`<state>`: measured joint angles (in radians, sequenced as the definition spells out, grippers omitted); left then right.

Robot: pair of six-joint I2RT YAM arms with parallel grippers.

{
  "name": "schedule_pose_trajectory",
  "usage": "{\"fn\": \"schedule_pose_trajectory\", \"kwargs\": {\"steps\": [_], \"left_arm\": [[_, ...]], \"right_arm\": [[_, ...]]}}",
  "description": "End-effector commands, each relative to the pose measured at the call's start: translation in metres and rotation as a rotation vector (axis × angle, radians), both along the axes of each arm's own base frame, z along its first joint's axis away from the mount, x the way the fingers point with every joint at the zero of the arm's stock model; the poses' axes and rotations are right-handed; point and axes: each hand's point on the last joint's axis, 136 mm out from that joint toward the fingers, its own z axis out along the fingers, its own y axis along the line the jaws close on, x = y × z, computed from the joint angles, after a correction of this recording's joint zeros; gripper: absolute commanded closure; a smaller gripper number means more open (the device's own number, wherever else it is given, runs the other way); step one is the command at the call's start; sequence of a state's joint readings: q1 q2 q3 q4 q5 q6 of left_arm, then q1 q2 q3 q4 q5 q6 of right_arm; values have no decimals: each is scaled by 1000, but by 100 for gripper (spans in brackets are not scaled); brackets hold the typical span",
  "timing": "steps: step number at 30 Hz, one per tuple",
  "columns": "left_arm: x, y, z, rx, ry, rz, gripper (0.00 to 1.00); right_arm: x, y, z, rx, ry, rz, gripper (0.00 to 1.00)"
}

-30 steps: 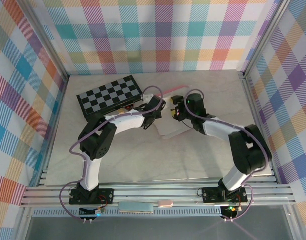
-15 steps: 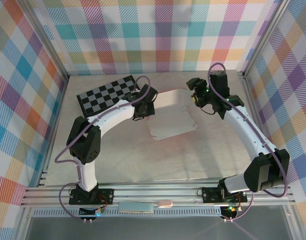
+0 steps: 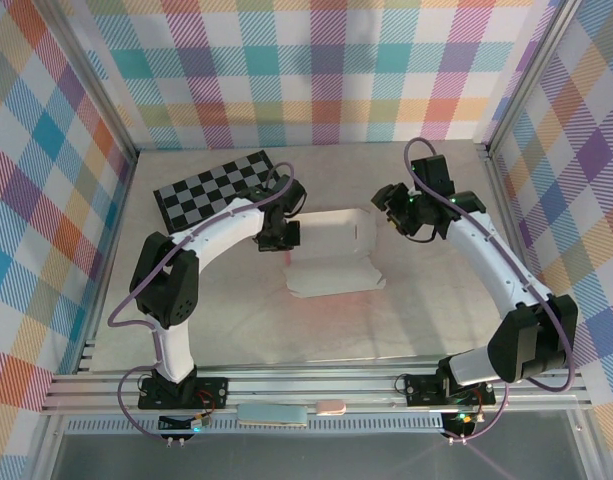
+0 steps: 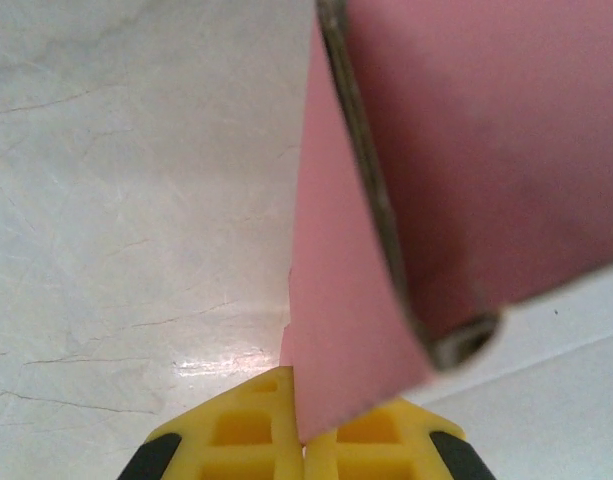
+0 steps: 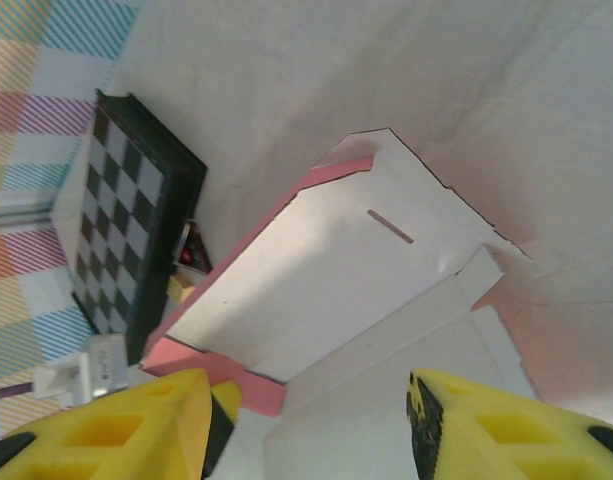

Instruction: Fold the paper box

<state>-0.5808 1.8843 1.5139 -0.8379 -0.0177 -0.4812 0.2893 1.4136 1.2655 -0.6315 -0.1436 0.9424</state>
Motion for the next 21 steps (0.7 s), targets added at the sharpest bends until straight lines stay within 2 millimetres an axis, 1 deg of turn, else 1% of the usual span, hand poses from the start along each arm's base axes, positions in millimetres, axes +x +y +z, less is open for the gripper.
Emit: {"fn": "schedule_pose_trajectory", "kwargs": {"steps": [1,3,6,8,12,15,19,21], "left_arm": [[-6,1,0,5,14,-47,100],[-6,4,0,19,13,-51,100],[-6,3,4,18,-5,-64,100],[-6,1,6,22,-16,-75,100],[-6,-2,9,36,-51,-96,100],[-7,-4,11,42,-75,-111,100],[-8,-7,11,52,-90,-122,100],[-7,-8,11,54,-94,-120,100]], "right_arm": [[-5,7,-7,-21,10,84,50],[0,12,-14,-10,41,93,52],[12,16,-23,-9,66,88,53],[22,18,-30,-18,73,81,53],[47,24,-37,-39,75,98,52],[61,28,-42,-47,80,101,52],[71,26,-48,-82,90,99,52],[72,27,-54,-86,113,105,53]]}}
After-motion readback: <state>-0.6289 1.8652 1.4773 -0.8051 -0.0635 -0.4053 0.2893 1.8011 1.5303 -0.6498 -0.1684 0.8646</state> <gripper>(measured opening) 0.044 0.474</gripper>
